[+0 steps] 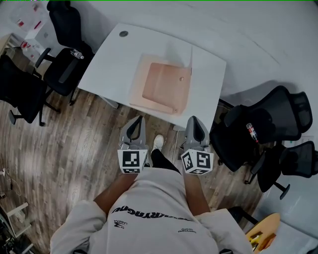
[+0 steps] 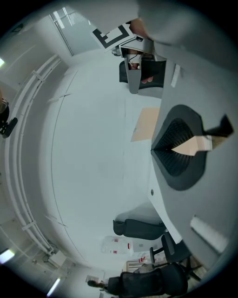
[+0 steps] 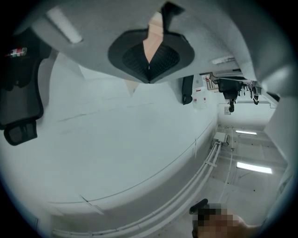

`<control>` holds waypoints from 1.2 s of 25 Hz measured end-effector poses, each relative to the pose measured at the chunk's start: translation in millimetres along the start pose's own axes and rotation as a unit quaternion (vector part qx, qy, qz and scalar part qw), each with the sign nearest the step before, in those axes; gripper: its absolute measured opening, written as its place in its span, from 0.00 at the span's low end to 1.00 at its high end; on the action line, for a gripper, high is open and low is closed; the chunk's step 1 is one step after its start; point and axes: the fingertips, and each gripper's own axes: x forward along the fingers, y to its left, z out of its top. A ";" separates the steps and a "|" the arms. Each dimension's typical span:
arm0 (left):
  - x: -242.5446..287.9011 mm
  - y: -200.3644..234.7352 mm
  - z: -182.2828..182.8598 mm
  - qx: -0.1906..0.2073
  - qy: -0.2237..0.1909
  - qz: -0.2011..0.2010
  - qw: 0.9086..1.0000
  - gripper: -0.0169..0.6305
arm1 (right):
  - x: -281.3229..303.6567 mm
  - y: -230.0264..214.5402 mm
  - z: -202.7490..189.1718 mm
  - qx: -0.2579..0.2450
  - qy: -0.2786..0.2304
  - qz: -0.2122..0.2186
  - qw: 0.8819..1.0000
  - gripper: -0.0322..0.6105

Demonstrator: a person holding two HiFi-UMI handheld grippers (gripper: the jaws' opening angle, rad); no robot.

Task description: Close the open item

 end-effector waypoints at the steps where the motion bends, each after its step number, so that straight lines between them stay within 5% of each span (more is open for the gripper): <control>1: 7.1 0.8 2.1 0.003 0.000 0.001 1.000 0.02 | 5.8 -5.0 1.6 0.002 -0.001 -0.001 1.000 0.05; 30: 126.0 -6.0 0.1 0.027 0.036 0.036 0.998 0.02 | 126.1 -72.8 -30.8 0.031 0.073 0.058 0.995 0.05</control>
